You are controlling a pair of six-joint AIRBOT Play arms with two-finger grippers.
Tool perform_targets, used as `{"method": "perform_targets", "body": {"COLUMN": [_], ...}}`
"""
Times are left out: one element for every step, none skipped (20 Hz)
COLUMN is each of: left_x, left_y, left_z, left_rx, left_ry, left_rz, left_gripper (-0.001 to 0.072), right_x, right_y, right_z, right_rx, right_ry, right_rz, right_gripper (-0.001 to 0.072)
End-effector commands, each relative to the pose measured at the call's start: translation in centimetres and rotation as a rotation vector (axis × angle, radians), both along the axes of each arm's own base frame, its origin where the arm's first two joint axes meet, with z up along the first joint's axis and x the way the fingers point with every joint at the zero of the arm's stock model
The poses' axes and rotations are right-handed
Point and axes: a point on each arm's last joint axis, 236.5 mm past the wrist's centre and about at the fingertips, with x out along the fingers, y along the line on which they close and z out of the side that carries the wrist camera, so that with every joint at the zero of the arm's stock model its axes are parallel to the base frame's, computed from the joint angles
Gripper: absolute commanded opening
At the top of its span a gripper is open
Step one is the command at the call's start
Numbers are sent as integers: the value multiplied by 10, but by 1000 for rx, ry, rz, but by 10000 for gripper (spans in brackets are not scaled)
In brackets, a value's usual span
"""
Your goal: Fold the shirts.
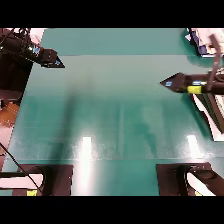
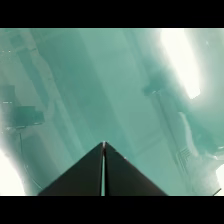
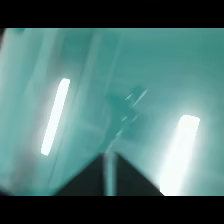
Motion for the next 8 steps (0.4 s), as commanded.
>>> {"method": "perform_targets", "body": {"left_x": [0,0,0,0,0,0,0,0], "left_y": [0,0,0,0,0,0,0,0], "left_z": [0,0,0,0,0,0,0,0], "left_rx": [0,0,0,0,0,0,0,0], "left_ry": [0,0,0,0,0,0,0,0], "left_rz": [0,0,0,0,0,0,0,0], "left_gripper": [24,24,24,24,24,24,25,24], "right_x": [-14,-15,-16,-16,-16,-16,-15,-16], "right_y": [45,50,53,54,54,54,54,53], "right_z": [-11,-15,-18,-20,-21,-20,-20,-21], "right_rx": [3,1,-1,-2,-2,-2,-1,-2], "right_ry": [23,33,42,48,51,48,47,50], "right_rz": [119,132,142,146,146,145,143,142], "right_gripper": [21,20,20,20,21,20,21,20]}}
